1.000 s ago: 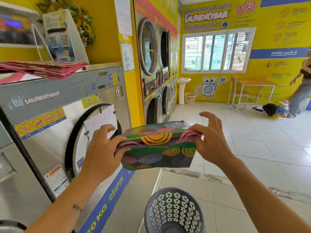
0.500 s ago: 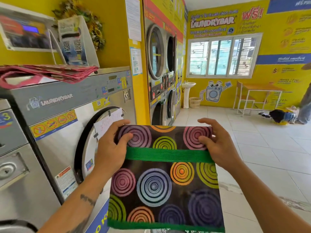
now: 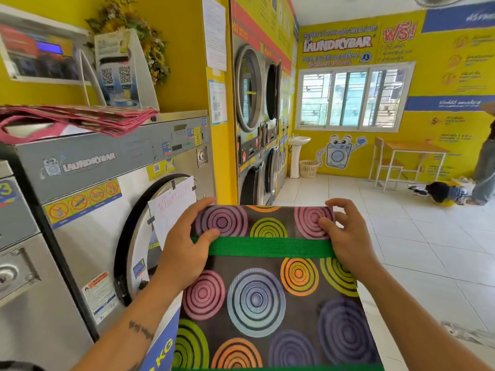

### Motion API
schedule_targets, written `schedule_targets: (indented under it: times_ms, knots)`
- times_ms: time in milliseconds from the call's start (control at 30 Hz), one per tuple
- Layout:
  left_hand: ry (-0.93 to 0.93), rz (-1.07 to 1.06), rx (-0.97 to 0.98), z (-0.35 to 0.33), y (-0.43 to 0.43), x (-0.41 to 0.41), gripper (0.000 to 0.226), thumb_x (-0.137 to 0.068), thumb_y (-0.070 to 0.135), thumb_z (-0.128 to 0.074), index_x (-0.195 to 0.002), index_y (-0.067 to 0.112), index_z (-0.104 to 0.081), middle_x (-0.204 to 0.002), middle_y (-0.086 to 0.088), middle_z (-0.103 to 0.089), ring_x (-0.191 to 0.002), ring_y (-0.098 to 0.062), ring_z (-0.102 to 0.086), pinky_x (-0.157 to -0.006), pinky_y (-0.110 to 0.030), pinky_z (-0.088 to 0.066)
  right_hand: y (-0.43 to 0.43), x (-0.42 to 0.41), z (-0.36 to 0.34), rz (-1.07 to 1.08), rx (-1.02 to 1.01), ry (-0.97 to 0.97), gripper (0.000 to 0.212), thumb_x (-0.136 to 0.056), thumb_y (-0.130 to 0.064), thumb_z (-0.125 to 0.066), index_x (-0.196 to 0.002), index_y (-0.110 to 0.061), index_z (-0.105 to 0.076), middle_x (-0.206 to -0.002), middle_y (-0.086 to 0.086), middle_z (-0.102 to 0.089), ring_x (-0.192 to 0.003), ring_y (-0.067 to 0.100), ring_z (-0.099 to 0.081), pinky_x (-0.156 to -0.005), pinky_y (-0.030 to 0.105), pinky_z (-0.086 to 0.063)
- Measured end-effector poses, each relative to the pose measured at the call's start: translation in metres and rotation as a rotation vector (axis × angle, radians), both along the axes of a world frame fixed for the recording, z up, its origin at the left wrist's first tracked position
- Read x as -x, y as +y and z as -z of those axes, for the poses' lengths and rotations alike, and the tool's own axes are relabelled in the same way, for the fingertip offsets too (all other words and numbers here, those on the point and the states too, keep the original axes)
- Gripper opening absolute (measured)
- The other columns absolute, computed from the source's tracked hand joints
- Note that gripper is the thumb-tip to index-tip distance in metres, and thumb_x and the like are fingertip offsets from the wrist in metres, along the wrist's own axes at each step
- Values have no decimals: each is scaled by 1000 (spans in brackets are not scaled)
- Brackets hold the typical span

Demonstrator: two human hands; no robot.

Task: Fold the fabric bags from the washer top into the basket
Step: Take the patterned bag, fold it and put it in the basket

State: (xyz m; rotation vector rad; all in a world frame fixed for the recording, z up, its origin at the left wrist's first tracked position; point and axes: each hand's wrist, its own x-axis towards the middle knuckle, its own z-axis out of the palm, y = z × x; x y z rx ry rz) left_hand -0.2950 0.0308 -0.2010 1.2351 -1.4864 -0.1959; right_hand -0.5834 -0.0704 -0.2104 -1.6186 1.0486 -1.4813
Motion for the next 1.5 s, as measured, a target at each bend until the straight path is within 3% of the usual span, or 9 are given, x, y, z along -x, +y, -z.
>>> schedule_targets:
  times_ms: [300, 400, 567, 700, 800, 1000, 1200, 1300, 1500]
  knots:
    - [242, -97, -42, 20, -13, 8, 51, -86, 3, -68, -117, 41, -57, -115, 16, -61, -103, -2, -62, -94, -33, -53, 1, 40, 29, -455, -502, -54, 57, -76, -18, -78, -128, -21, -55, -100, 23, -74, -80, 32, -71, -71, 39, -59]
    - [255, -113, -108, 32, -19, 11, 57, -85, 8, -71, -128, 39, -49, -120, 4, -61, -108, -12, -62, -96, -42, -53, -8, 43, 44, -393, -457, 83, 59, -72, -11, -79, -127, -17, -58, -106, 17, -75, -95, 35, -72, -90, 50, -55]
    - [277, -85, -321, 32, -30, 6, 70, -84, 14, -75, -140, 31, -37, -122, -4, -59, -109, -17, -61, -96, -36, -50, -25, 39, 45, -248, -310, 112, 51, -70, 2, -73, -115, -17, -59, -103, 18, -74, -97, 42, -69, -92, 60, -53]
    - [208, -26, -491, 33, -44, -14, 26, -77, 5, -78, -96, 20, -69, -90, 1, -72, -82, -12, -67, -77, -31, -54, -32, 30, 52, -125, -162, 247, 52, -67, 12, -71, -107, -21, -63, -98, 8, -74, -92, 31, -70, -84, 50, -57]
    - [241, 39, -637, 48, -59, -23, 25, -83, -4, -67, -85, 21, -71, -70, 5, -68, -72, -22, -57, -64, -32, -46, -36, 20, 71, -17, -139, 305, 54, -60, 14, -70, -95, -27, -69, -89, -4, -77, -87, 18, -72, -78, 41, -58]
    - [953, 202, -928, 72, -83, -41, 26, -85, 7, -44, -82, 4, -70, -101, -19, -57, -89, -39, -57, -81, -56, -55, -38, -1, 110, 83, -42, 309, 32, -66, 8, -69, -71, -22, -58, -66, -6, -63, -62, 16, -54, -59, 38, -44]
    - [1038, 86, -1118, 114, -110, -61, 29, -86, 12, -66, -109, -5, -61, -103, -20, -62, -76, -36, -66, -72, -46, -61, -30, -12, 136, 54, 154, 463, 50, -61, 19, -62, -71, -25, -41, -80, 3, -62, -78, 33, -59, -60, 48, -52]
    - [906, 155, -1273, 128, -113, -59, 21, -88, 2, -50, -105, 9, -60, -87, -18, -70, -65, -30, -66, -57, -31, -56, -28, -11, 147, 47, 187, 598, 54, -57, 20, -60, -77, -26, -40, -94, 6, -60, -87, 32, -56, -65, 50, -52]
    - [684, 293, -1158, 160, -124, -34, 69, -88, -17, -36, -124, 41, -48, -89, 8, -76, -74, -14, -72, -52, -19, -54, -37, 10, 187, 133, -215, 597, 60, -70, 20, -64, -114, -21, -66, -139, 16, -46, -128, 30, -45, -104, 44, -45]
